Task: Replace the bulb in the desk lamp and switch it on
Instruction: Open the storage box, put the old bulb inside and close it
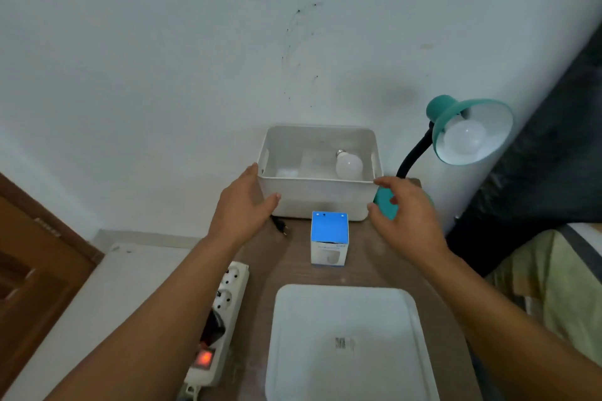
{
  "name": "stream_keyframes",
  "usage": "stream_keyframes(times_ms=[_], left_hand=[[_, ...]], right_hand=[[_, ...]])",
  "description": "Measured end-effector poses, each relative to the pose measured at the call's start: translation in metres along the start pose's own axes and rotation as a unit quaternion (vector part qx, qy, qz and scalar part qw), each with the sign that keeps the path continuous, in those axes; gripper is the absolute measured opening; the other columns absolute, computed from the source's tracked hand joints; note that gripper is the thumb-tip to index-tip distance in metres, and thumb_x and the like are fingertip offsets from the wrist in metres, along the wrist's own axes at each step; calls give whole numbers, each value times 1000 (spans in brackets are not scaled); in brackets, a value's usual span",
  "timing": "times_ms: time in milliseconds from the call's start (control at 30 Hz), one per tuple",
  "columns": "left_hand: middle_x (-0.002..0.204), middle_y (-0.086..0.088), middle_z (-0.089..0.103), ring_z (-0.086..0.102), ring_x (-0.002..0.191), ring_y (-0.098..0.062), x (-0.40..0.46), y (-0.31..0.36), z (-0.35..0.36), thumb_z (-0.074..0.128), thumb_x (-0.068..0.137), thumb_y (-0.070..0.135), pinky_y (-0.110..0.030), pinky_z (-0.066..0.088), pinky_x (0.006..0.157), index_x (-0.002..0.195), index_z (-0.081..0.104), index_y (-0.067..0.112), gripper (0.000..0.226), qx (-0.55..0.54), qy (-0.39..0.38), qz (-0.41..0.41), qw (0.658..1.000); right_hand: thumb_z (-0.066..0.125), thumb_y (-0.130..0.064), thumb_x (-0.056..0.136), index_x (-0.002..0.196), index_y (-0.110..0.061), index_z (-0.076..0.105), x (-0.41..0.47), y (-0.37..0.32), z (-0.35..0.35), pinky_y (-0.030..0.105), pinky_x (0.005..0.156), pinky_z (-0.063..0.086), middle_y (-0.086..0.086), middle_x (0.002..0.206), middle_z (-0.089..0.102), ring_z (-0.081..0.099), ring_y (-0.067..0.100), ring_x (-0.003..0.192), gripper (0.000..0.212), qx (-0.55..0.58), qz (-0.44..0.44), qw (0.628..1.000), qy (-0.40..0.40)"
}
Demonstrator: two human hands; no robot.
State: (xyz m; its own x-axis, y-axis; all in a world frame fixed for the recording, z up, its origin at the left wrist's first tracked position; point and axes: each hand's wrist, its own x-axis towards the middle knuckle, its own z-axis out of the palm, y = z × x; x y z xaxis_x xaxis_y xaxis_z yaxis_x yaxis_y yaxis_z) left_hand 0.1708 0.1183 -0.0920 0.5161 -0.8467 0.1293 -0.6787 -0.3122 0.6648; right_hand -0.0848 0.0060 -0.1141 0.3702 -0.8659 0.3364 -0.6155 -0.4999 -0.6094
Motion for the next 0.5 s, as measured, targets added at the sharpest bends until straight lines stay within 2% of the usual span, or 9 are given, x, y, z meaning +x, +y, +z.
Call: stream_keyframes(times_ms=[67, 167, 233, 333, 433, 500], left_hand=[[162, -3, 37, 33, 150, -19, -24, -2, 4, 68, 95, 32, -28, 26, 119, 156, 35, 17, 71, -17, 16, -1, 1000], [156, 0, 46, 40, 145, -16, -70, -11, 16, 70, 92, 30, -19, 26, 115, 152, 45, 18, 66, -34, 12, 33, 999], [156, 3, 44, 38, 146, -15, -104, -18, 25, 71, 93, 29, -17, 24, 115, 152, 45, 18, 65, -21, -20, 43, 999], [161, 3, 37, 29, 151, -15, -148, -35, 41, 67, 96, 32, -26, 21, 121, 155, 38, 19, 67, -9, -90, 7, 996], [165, 3, 29, 23, 154, -17, -180, -55, 56, 61, 93, 51, -37, 23, 125, 157, 33, 24, 76, 25, -135, 4, 990], [168, 3, 18, 14, 156, -16, -196, -64, 62, 63, 91, 55, -37, 17, 126, 160, 27, 26, 83, 32, -164, -21, 986]], right_hand=[[70, -25, 85, 125, -25, 58, -33, 10, -7, 29, 87, 46, -8, 122, 60, 57, 13, 105, 42, 15, 24, 999, -17], [71, -27, 85, 132, -26, 53, -82, 33, -12, 24, 87, 40, -8, 130, 57, 53, 8, 108, 51, 20, 63, 995, -74], [69, -34, 87, 138, -31, 47, -111, 45, -13, 23, 89, 38, -12, 137, 49, 48, 4, 115, 56, 12, 98, 988, -115], [67, -42, 87, 143, -32, 41, -151, 62, -13, 24, 95, 34, -11, 145, 44, 43, 9, 127, 62, 0, 121, 976, -181], [68, -49, 84, 144, -37, 36, -182, 70, -11, 34, 108, 36, -8, 154, 35, 36, 14, 137, 69, -11, 139, 965, -224], [67, -53, 83, 146, -39, 32, -197, 72, -10, 42, 116, 31, -6, 159, 27, 28, 17, 143, 73, -13, 151, 958, -243]])
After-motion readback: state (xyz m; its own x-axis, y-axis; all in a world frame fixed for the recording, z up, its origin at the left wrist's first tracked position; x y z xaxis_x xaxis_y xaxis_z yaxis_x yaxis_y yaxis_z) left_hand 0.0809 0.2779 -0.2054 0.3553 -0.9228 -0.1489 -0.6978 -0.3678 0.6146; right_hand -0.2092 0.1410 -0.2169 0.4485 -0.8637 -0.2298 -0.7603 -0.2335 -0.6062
